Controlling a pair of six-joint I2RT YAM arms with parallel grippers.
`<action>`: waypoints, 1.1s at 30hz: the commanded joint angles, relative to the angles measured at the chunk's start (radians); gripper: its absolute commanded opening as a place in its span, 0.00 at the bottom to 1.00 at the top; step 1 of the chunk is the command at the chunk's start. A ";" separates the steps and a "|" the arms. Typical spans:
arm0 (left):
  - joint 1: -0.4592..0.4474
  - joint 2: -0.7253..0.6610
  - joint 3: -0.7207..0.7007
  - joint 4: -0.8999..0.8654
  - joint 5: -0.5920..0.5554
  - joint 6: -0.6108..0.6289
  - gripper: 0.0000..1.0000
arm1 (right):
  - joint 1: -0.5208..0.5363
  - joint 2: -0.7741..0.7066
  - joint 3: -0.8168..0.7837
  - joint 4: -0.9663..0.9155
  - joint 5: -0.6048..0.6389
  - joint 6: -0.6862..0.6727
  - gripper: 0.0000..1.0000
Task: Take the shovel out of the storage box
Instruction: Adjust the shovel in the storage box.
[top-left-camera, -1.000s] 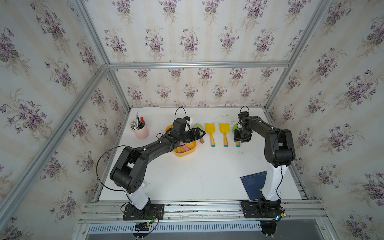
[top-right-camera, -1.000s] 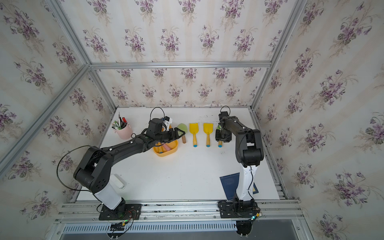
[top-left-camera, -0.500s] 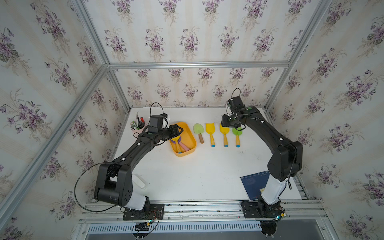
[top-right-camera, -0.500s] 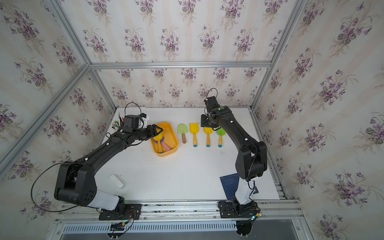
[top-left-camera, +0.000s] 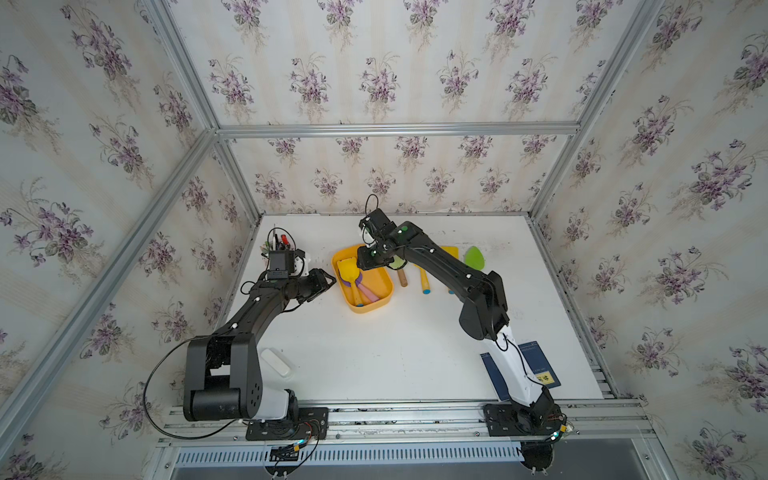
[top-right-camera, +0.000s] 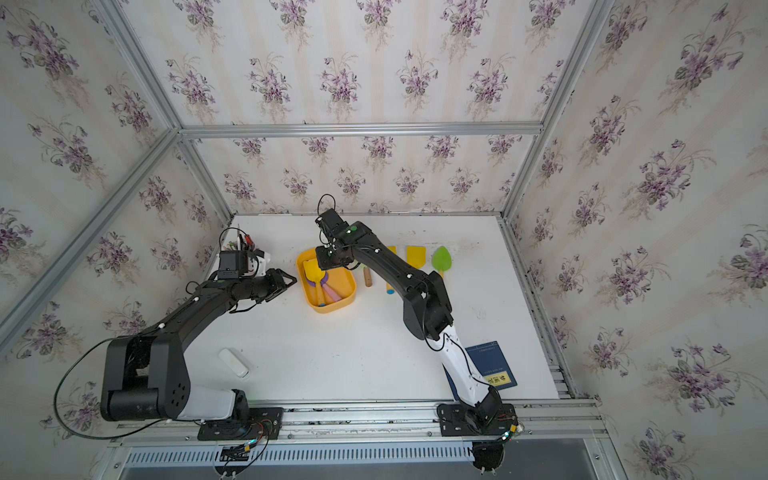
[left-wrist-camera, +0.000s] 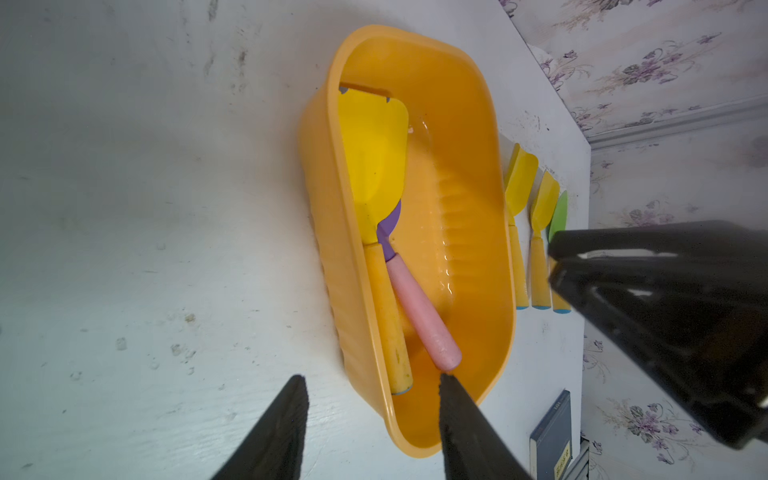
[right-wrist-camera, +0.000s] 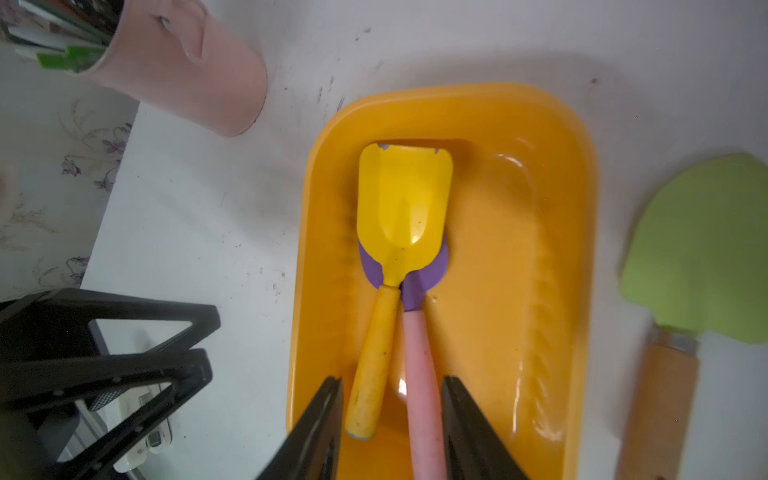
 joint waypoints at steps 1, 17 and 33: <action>0.003 0.021 -0.013 0.087 0.041 -0.038 0.51 | 0.007 0.039 0.012 -0.009 -0.033 -0.039 0.43; -0.047 0.102 -0.013 0.170 0.003 -0.061 0.52 | 0.034 0.153 -0.001 -0.006 0.113 -0.197 0.44; -0.049 0.123 -0.020 0.182 0.011 -0.056 0.53 | 0.034 0.153 -0.033 0.003 0.101 -0.200 0.36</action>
